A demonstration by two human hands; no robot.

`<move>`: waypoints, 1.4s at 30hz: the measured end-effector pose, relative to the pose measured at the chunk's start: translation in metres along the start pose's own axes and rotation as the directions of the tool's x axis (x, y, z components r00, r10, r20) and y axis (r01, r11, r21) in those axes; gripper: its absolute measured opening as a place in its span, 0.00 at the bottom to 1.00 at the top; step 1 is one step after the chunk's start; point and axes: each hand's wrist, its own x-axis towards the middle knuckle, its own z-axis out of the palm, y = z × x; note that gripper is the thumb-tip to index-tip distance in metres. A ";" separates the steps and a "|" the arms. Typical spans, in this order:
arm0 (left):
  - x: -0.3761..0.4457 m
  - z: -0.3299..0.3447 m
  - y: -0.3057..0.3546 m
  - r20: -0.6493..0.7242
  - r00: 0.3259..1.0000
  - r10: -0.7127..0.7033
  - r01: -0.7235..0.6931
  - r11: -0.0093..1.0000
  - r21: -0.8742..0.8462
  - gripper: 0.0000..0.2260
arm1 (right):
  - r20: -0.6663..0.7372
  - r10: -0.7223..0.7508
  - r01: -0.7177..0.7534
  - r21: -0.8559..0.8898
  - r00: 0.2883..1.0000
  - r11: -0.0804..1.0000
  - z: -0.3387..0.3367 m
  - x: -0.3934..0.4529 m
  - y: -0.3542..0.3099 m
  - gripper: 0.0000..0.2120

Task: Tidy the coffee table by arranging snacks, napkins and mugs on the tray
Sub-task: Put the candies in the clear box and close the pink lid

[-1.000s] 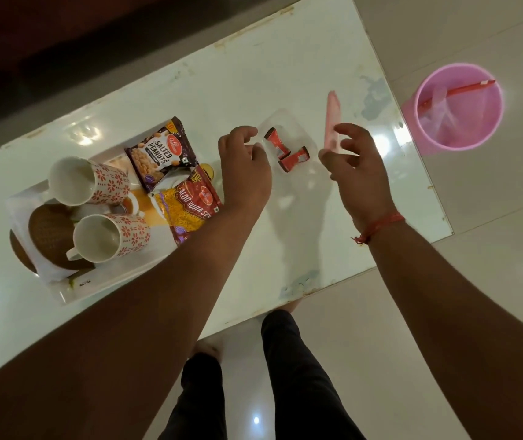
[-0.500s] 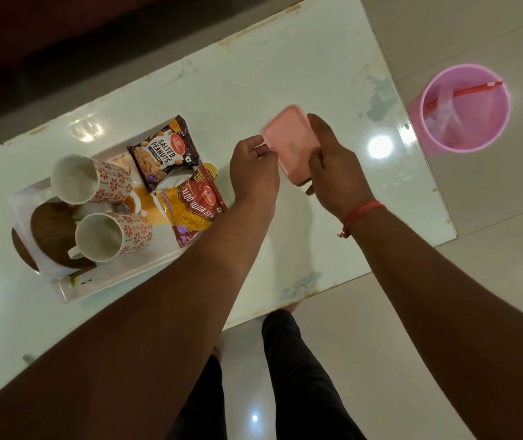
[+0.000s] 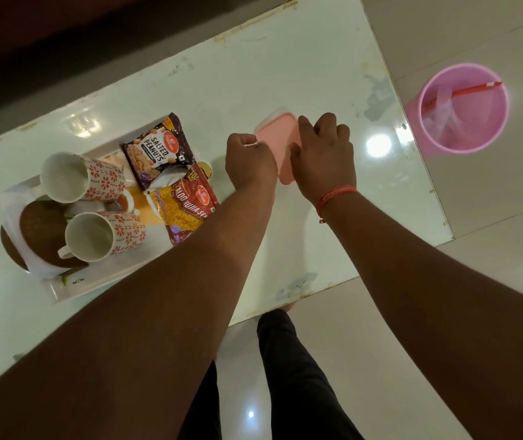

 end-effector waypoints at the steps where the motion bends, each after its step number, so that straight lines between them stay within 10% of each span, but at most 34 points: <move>1: 0.001 0.001 0.000 -0.002 1.000 0.001 -0.001 1.000 0.002 0.12 | 0.020 0.005 -0.006 0.030 1.000 1.000 0.001 0.002 0.001 0.23; 22: 0.019 -0.013 -0.010 0.200 0.931 0.306 -0.358 0.877 0.322 0.11 | 0.075 -0.159 0.157 0.028 0.984 0.987 0.014 0.011 0.013 0.28; 42: 0.049 -0.062 0.003 0.290 0.903 0.317 -0.428 0.712 0.556 0.11 | 0.122 -0.065 0.035 0.233 0.990 0.972 0.039 -0.013 -0.045 0.28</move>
